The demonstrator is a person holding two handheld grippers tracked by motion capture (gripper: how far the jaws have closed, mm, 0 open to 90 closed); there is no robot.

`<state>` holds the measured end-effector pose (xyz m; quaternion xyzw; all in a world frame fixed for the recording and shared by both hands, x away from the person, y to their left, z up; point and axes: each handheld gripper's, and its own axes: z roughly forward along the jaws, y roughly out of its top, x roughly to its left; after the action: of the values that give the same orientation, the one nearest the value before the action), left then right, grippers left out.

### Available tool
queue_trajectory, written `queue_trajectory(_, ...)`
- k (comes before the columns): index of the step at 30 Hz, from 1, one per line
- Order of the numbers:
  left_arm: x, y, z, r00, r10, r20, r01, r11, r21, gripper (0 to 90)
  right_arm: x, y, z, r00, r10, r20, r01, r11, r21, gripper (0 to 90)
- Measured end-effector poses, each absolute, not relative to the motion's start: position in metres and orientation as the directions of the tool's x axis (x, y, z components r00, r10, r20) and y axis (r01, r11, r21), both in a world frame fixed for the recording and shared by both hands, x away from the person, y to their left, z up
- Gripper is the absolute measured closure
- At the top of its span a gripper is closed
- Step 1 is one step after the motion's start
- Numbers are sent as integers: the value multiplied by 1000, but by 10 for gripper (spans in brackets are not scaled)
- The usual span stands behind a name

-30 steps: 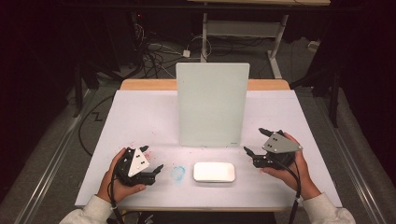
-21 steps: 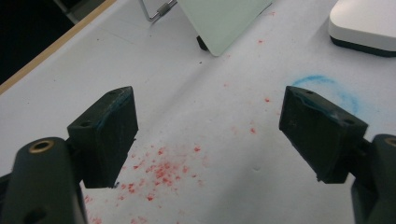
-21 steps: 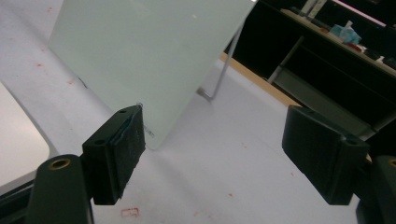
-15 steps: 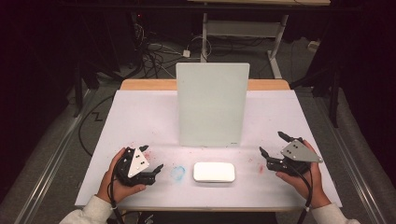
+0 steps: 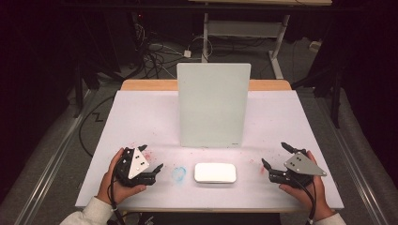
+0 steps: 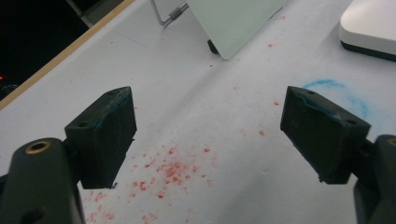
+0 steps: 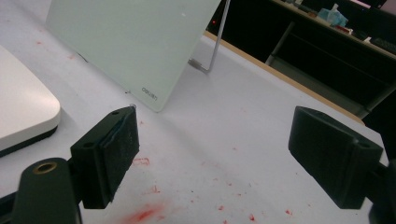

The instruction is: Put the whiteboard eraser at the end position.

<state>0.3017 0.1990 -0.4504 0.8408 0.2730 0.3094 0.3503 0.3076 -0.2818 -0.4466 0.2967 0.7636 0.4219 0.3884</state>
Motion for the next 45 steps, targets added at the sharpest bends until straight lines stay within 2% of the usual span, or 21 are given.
queue_trajectory(19, 303, 196, -452, 669, 667, 327, 243, -613, 752, 176, 307, -276, -450, -536, 755, -377, 127, 513, 849, 180)
queue_trajectory(45, 306, 197, -451, 666, 668, 331, 244, -615, 750, 176, 306, -281, -444, -502, 786, -360, 102, 467, 878, 168)
